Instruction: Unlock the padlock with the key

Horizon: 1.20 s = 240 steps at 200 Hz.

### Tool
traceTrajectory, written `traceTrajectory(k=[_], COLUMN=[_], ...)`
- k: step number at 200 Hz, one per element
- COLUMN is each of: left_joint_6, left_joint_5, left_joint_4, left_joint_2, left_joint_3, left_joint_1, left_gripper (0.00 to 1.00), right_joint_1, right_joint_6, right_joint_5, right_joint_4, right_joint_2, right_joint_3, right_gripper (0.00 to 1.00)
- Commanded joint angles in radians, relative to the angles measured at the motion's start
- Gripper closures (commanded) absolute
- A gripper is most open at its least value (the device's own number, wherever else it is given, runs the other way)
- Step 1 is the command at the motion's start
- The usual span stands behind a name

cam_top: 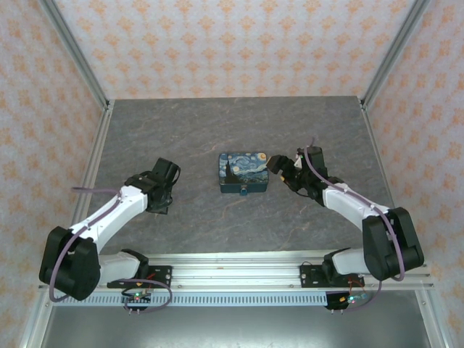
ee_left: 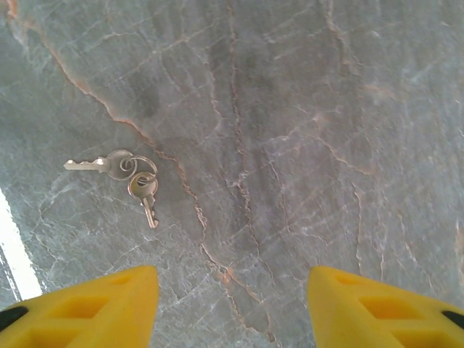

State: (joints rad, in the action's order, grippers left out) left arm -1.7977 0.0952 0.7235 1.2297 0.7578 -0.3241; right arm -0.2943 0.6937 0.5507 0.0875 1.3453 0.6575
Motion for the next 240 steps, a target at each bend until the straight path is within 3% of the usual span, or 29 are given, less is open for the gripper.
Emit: traceTrajectory(k=[1, 26, 76, 142, 196, 240], left_joint_6=[-0.114, -0.174, -0.219, -0.138, -0.102, -0.071], left_joint_5=[0.061, 0.087, 0.083, -0.005, -0.044, -0.07], left_joint_4=[0.076, 0.097, 0.092, 0.152, 0.13, 0.089], left_joint_2=[0.005, -0.008, 0.021, 0.141, 0.222, 0.271], left_joint_3=[0.025, -0.003, -0.04, 0.016, 0.033, 0.028], left_joint_1=[0.01, 0.011, 0.025, 0.098, 0.117, 0.136], left_gripper=[0.43, 0.39, 0.42, 0.49, 0.58, 0.59], right_joint_1=[-0.006, -0.006, -0.006, -0.006, -0.006, -0.006], right_joint_6=[0.007, 0.006, 0.015, 0.014, 0.006, 0.007], right_joint_5=[0.006, -0.002, -0.009, -0.023, -0.047, -0.058], right_joint_4=[0.025, 0.022, 0.008, -0.028, -0.057, -0.065], right_joint_2=[0.005, 0.006, 0.016, 0.003, -0.015, -0.01], right_joint_3=[0.001, 0.006, 0.02, 0.035, 0.045, 0.051], right_gripper=[0.16, 0.16, 0.16, 0.16, 0.16, 0.16])
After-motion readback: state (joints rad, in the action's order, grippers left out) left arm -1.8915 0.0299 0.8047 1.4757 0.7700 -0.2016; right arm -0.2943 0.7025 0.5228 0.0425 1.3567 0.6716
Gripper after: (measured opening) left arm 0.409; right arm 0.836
